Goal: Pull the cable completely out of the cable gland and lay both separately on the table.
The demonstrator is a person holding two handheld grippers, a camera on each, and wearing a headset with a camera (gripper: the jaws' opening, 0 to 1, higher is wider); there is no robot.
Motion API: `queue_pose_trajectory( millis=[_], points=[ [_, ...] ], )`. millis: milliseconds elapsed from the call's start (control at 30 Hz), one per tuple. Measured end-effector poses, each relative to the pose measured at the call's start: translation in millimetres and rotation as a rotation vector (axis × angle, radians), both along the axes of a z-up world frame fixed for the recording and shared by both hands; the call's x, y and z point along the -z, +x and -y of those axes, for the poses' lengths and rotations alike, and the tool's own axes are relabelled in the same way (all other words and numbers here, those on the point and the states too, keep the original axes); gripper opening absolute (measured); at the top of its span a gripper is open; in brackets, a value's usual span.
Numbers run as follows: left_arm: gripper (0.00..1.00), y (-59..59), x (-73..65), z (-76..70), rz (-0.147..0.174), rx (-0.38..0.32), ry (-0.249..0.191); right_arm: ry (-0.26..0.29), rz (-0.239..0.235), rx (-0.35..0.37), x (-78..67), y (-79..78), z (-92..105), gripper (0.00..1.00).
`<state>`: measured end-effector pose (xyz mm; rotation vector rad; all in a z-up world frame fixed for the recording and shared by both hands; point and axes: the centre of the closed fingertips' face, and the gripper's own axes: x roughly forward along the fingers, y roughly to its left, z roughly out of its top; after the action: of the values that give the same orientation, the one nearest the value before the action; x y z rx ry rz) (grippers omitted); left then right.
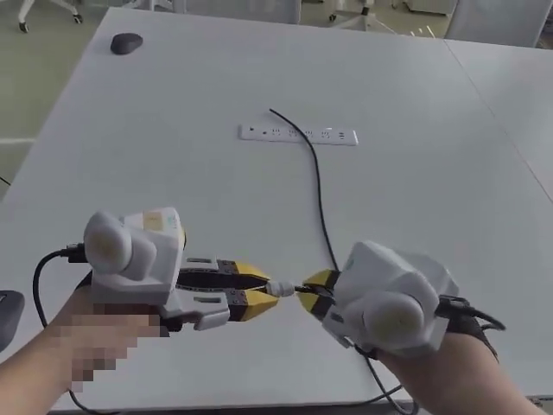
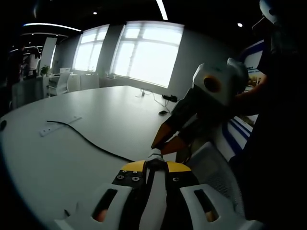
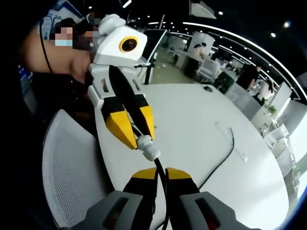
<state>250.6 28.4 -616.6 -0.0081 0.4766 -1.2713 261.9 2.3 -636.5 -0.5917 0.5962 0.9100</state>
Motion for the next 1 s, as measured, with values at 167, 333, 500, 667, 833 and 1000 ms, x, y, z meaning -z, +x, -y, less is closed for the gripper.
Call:
queue_pose_trajectory(
  millis=[167,333,500,667,833,1000],
  points=[
    [0.14,2.5,-2.0,-2.3,0.006,-0.007,-0.001,0.051,-0.040,0.098,3.8,5.2,13.3,0.00],
    [0.14,2.5,-2.5,-1.5,0.005,-0.008,0.001,0.083,-0.067,0.149,9.8,8.5,22.3,0.00],
    [0.14,3.1,-2.6,-0.4,0.001,-0.011,0.001,0.128,-0.113,0.227,18.9,10.9,32.7,0.00],
    [0.15,3.1,-1.8,-0.8,-0.007,-0.016,0.001,0.175,-0.161,0.333,30.0,15.0,47.6,0.01],
    [0.15,2.5,1.2,-1.0,-0.010,-0.017,0.006,0.225,-0.202,0.403,38.2,18.2,55.4,0.01],
    [0.15,2.0,1.4,1.4,-0.012,-0.015,0.012,0.241,-0.213,0.436,44.5,22.1,58.8,0.01]
  ],
)
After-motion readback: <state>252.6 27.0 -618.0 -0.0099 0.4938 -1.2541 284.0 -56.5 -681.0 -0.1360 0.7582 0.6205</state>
